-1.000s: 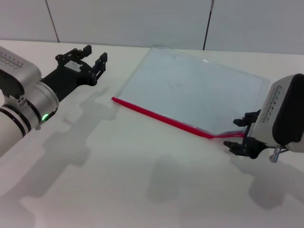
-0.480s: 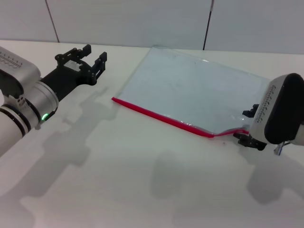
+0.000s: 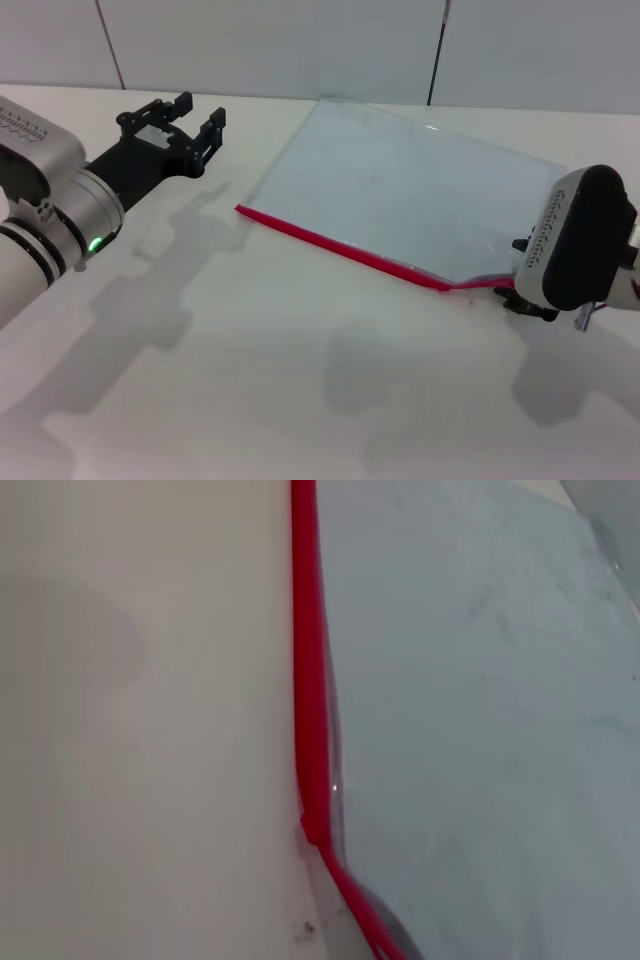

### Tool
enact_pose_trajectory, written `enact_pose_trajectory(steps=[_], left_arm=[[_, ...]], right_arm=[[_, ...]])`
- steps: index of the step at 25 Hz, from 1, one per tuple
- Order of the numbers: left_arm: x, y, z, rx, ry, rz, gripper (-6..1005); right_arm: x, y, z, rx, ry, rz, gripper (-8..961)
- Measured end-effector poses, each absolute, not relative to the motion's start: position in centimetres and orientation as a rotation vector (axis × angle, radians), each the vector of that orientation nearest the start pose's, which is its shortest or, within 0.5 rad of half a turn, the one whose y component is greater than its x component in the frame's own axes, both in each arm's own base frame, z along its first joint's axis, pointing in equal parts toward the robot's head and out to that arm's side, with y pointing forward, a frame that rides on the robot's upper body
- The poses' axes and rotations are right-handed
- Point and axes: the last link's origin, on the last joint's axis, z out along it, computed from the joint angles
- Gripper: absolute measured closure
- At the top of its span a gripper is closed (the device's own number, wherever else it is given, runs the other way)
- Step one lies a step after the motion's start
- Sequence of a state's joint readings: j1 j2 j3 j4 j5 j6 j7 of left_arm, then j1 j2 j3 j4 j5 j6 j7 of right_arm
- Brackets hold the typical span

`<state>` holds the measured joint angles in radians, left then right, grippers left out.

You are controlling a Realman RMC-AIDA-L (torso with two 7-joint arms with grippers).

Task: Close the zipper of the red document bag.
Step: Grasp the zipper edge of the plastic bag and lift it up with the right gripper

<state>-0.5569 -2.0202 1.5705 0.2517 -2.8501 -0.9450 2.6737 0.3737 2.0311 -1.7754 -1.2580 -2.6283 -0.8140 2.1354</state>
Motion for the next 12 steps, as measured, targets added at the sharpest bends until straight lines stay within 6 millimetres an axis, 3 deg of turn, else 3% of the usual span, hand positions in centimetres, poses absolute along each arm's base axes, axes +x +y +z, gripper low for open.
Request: enact_pose_trajectory(steps=[12], left_arm=[[-28.36, 39.11, -1.23, -1.965, -0.439, -0.681, 534]], right_arm=[[22.05, 36.52, -5.40, -2.485, -0.011, -0.464, 345]])
